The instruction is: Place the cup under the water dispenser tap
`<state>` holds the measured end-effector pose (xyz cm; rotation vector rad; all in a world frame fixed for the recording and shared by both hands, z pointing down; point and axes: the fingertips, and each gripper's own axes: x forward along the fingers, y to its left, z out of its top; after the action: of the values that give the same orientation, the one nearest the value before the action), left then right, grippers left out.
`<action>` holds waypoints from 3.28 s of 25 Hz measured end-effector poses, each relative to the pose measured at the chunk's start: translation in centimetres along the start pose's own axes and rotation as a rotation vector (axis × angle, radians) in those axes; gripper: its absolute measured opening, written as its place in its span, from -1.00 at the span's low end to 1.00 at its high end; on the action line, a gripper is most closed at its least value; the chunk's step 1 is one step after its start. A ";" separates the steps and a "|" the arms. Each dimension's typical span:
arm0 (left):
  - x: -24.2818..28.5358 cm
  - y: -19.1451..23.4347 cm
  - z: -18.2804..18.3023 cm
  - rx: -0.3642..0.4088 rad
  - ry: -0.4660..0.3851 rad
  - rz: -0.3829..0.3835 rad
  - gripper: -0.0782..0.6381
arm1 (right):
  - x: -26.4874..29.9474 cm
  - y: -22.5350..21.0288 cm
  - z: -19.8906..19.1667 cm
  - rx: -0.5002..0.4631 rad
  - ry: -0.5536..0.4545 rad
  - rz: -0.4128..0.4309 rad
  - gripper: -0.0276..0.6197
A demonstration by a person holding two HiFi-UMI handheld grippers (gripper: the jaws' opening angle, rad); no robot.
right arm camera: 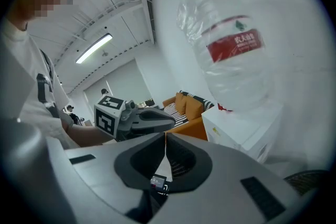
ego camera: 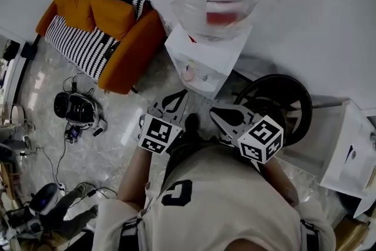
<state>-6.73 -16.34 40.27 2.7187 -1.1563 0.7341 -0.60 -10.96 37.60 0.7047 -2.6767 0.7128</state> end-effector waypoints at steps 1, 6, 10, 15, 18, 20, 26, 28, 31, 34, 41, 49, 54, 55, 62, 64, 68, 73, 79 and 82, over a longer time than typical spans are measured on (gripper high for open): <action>-0.1 -0.6 0.5 0.010 -0.005 0.000 -0.62 | -0.4 0.1 -0.1 0.000 -0.003 0.002 -0.82; -1.5 -3.1 2.1 0.069 -0.013 0.029 -0.62 | -1.8 1.2 -0.6 -0.013 -0.018 0.035 -0.83; -3.0 -5.2 2.6 0.101 -0.014 0.048 -0.62 | -2.6 2.1 -1.0 -0.011 -0.034 0.077 -0.82; -5.4 -6.9 1.5 0.124 0.039 0.102 -0.62 | -2.9 3.8 -2.3 0.048 -0.033 0.159 -0.83; -7.1 -7.7 1.3 0.025 0.022 0.113 -0.62 | -3.0 4.5 -3.0 0.115 -0.045 0.205 -0.83; -8.0 -7.6 1.6 -0.037 0.000 0.112 -0.62 | -2.8 4.8 -3.2 0.155 -0.054 0.230 -0.82; -10.3 -7.6 1.0 -0.039 0.014 0.125 -0.62 | -1.9 6.7 -4.0 0.165 -0.029 0.258 -0.82; -10.5 -7.7 0.9 -0.049 0.000 0.109 -0.62 | -1.9 7.0 -4.2 0.154 -0.024 0.250 -0.82; -10.8 -7.8 0.8 -0.069 -0.046 0.051 -0.62 | -1.4 7.7 -4.2 0.129 -0.023 0.228 -0.82; -12.8 -7.4 0.3 -0.068 -0.082 0.011 -0.62 | 0.1 9.9 -4.0 0.114 -0.023 0.247 -0.82; -17.5 -5.3 -0.8 -0.122 -0.149 -0.103 -0.62 | 2.8 14.3 -3.7 0.006 -0.002 0.224 -0.83; -22.7 -5.3 -4.7 -0.065 -0.130 -0.216 -0.62 | 6.8 19.0 -5.3 -0.024 0.089 0.182 -0.82; -25.1 -4.1 -5.5 -0.055 -0.174 -0.264 -0.62 | 8.0 21.5 -5.1 -0.022 0.080 0.098 -0.82; -25.4 -3.9 -5.6 -0.057 -0.186 -0.272 -0.62 | 8.0 21.6 -5.1 -0.005 0.069 0.070 -0.82; -23.7 -5.0 -5.7 -0.047 -0.203 -0.339 -0.62 | 6.1 20.4 -6.4 0.091 0.017 -0.082 -0.83; -23.4 -5.4 -4.9 -0.045 -0.220 -0.352 -0.62 | 5.1 19.8 -6.1 0.119 -0.024 -0.112 -0.83; -23.5 -6.7 -2.4 -0.133 -0.269 -0.429 -0.62 | 3.0 19.2 -4.3 0.190 -0.137 -0.092 -0.83; -22.9 -8.0 0.3 -0.128 -0.327 -0.462 -0.62 | 0.6 18.3 -2.6 0.165 -0.211 -0.089 -0.83; -21.9 -8.7 0.3 -0.044 -0.286 -0.394 -0.62 | -0.1 18.6 -2.1 0.150 -0.236 -0.052 -0.83; -22.0 -8.8 0.6 -0.041 -0.292 -0.366 -0.62 | -0.3 18.8 -1.7 0.144 -0.249 -0.037 -0.83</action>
<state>-13.48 4.06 30.28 2.9469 -0.6653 0.2686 -9.90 4.28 31.62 0.9330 -2.8464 0.8663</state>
